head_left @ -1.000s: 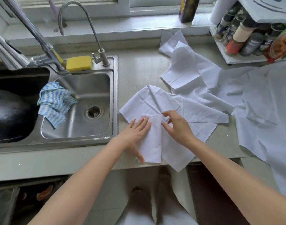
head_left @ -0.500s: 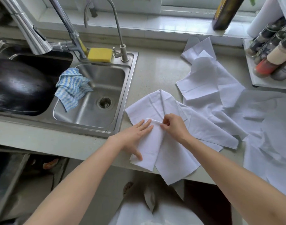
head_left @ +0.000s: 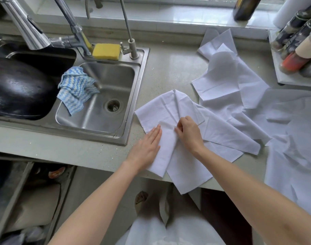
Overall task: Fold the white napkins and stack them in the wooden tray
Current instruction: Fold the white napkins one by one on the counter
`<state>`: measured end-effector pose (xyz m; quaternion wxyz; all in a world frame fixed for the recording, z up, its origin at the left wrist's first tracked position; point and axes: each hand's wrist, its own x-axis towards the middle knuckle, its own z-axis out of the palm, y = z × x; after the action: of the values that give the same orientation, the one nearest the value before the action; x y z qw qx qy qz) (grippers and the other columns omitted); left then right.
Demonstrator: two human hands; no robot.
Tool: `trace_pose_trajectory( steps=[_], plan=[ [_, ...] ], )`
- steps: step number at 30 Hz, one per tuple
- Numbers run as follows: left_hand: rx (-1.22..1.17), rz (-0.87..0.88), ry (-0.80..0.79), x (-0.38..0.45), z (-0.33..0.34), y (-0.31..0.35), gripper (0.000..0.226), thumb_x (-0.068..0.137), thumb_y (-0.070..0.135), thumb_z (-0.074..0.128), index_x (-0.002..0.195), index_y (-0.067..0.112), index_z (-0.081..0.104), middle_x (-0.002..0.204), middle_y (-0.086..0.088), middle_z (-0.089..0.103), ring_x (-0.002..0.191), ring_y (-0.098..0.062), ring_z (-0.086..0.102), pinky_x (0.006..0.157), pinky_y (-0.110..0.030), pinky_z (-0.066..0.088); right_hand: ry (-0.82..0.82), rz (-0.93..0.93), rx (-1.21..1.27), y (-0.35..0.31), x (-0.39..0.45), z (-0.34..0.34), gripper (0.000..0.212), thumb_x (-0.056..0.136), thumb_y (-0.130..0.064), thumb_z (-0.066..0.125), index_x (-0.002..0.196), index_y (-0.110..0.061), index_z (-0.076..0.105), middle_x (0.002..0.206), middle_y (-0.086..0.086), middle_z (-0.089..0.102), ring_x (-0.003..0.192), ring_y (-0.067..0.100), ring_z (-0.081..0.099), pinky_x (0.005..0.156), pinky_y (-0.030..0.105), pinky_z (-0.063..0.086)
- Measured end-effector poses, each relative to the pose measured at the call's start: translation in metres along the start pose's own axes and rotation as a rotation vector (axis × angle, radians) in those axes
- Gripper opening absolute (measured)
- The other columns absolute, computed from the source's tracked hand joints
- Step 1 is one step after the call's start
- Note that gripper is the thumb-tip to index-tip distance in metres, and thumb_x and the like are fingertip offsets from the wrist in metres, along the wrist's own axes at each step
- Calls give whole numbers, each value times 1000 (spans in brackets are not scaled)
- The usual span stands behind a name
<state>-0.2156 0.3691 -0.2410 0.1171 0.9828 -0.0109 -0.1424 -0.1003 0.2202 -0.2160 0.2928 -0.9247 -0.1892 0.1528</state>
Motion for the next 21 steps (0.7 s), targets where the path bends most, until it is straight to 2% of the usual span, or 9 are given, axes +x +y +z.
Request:
trace_pose_trajectory(
  steps=[1,3,5,7,8,11,14,16,21],
  plan=[
    [11,-6,21,-2,5,-1,58,105,32,19,150,11,-9,154,2,-22,146,-12,-13,117,-23,3,52,-60,-97,0,-7,5,12,90,-8,55,100,-2,59,106,13,56,100,29,54,82,37,44],
    [44,-8,46,-4,11,-4,58,103,35,16,150,10,-9,155,-1,-21,146,-14,-15,119,-29,4,110,-202,-245,3,-29,17,31,92,-10,55,122,0,57,130,17,54,123,33,49,100,39,40],
    [101,13,61,-6,14,-5,60,100,38,8,150,10,-10,158,-4,-17,147,-17,-13,121,-35,-3,-8,-273,-305,5,-55,32,49,100,-21,45,145,-2,35,154,14,29,144,27,24,119,36,18],
    [99,18,67,-6,14,-7,62,98,39,5,151,11,-10,159,-5,-16,147,-18,-14,120,-38,-7,-160,-263,-371,9,-79,47,58,104,-33,29,152,-9,7,160,6,-1,148,17,-4,120,29,-6],
    [98,15,65,-6,14,-8,62,98,39,5,151,12,-11,159,-6,-18,147,-18,-16,120,-39,-8,-194,-258,-412,12,-86,53,60,104,-37,25,152,-12,-1,159,3,-10,147,15,-10,119,28,-10],
    [118,7,59,-6,16,-10,62,99,40,6,151,12,-14,158,-7,-21,146,-19,-19,120,-41,-8,-184,-262,-483,21,-69,50,62,103,-41,23,150,-15,-7,157,0,-16,147,14,-12,117,27,-14],
    [124,3,53,-5,15,-9,61,100,39,9,150,13,-15,158,-6,-21,146,-18,-19,119,-42,-10,-182,-134,-526,24,-22,36,64,103,-42,21,150,-13,-10,159,2,-15,147,14,-13,117,28,-14],
    [115,0,51,-4,14,-9,60,101,38,10,150,14,-15,158,-4,-21,146,-18,-18,119,-43,-10,-182,-77,-499,20,-23,38,66,102,-43,21,150,-12,-12,158,2,-17,146,14,-14,117,28,-13],
    [123,14,58,-3,15,-9,59,102,36,10,150,15,-16,158,-2,-22,146,-17,-18,118,-42,-12,-278,-301,-564,15,-121,53,66,101,-48,15,150,-12,-9,158,4,-16,147,16,-13,118,30,-11]
  ],
)
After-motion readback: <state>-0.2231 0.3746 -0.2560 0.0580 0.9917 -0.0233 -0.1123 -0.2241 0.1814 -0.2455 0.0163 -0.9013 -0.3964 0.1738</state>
